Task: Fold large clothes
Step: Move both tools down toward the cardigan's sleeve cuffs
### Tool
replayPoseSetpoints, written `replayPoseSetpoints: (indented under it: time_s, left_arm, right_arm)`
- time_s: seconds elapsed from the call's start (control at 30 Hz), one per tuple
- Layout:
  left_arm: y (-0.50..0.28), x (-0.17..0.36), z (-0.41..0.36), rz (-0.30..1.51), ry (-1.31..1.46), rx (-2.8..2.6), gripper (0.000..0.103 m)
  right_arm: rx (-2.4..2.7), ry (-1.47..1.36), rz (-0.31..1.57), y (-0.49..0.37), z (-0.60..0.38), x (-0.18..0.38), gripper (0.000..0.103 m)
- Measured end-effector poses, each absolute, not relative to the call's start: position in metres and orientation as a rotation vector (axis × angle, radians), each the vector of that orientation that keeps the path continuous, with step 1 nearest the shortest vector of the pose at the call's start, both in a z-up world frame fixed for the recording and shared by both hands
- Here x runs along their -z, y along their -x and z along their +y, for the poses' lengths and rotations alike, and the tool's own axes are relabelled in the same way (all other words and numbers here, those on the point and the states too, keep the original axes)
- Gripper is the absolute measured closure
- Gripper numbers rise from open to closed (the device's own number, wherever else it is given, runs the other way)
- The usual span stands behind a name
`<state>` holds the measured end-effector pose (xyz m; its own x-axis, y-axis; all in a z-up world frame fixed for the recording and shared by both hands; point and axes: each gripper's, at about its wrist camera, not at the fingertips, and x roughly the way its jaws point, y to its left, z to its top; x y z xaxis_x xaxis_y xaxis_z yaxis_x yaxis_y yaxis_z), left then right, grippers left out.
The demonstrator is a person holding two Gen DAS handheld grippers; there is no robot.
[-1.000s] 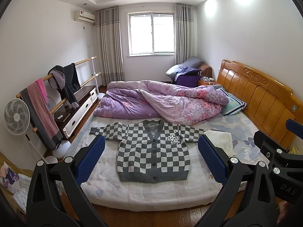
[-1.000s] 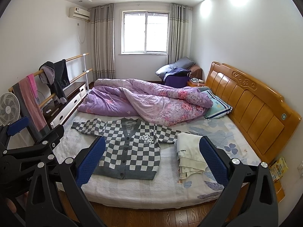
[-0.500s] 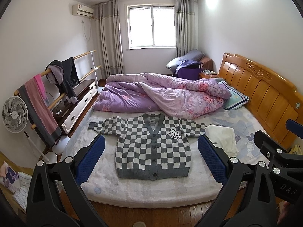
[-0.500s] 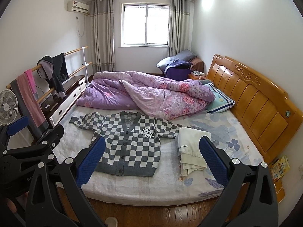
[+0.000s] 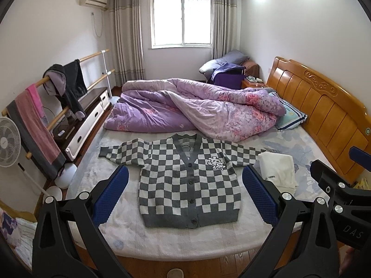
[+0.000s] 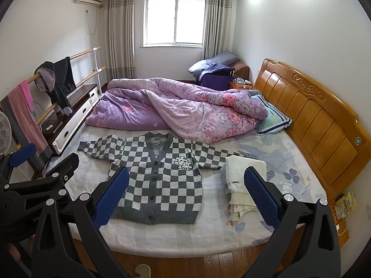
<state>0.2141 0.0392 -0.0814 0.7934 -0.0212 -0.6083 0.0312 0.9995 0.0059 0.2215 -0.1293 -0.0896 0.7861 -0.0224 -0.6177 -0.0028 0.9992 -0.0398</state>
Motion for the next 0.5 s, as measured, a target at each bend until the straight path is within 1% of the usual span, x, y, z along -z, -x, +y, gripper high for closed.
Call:
replayPoseSetpoints:
  time_s: [0.2,0.5]
  left_arm:
    - [-0.282,0.101,0.072,0.701,-0.051,0.046,0.004]
    - [-0.37,0.159,0.11,0.838,-0.024,-0.002,0.005]
  right_arm:
    - [0.035,0.029,0.715,-0.278,-0.096,0.108,0.007]
    - [-0.016,0.047,0.829,-0.369,-0.064,0.159,0.007]
